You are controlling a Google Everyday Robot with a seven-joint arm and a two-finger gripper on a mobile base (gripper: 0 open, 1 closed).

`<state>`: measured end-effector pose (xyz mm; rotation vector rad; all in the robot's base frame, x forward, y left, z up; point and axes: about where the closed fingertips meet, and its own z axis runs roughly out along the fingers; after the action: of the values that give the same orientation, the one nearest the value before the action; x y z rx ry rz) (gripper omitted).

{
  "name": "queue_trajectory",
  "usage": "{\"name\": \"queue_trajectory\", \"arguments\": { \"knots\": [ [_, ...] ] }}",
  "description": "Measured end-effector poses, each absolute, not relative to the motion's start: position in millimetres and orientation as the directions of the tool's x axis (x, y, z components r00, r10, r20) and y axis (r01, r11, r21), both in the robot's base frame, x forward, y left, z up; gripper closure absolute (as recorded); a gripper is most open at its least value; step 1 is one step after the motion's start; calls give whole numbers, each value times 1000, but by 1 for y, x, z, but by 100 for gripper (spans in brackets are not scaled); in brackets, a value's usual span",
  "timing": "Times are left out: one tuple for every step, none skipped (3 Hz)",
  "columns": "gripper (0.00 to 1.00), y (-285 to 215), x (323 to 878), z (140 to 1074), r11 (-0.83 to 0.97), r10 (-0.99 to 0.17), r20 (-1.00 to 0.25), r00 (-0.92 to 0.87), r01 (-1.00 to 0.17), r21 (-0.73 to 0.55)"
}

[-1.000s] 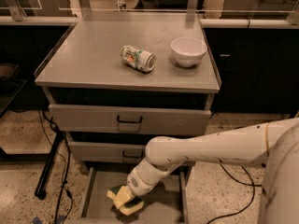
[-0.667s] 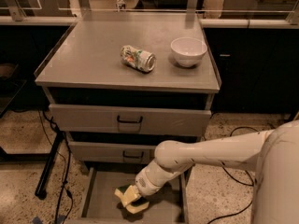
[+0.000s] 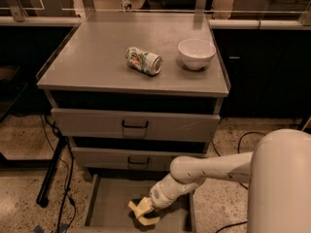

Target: Place sponge into bottom drawer

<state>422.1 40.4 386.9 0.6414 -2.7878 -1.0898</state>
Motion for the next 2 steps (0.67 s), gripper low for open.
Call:
{"name": "queue_trajectory", "arguments": {
  "knots": [
    [100, 41, 420, 382, 658, -408, -67, -911, -344, 670],
    [100, 49, 420, 370, 658, -378, -68, -923, -320, 682]
  ]
}}
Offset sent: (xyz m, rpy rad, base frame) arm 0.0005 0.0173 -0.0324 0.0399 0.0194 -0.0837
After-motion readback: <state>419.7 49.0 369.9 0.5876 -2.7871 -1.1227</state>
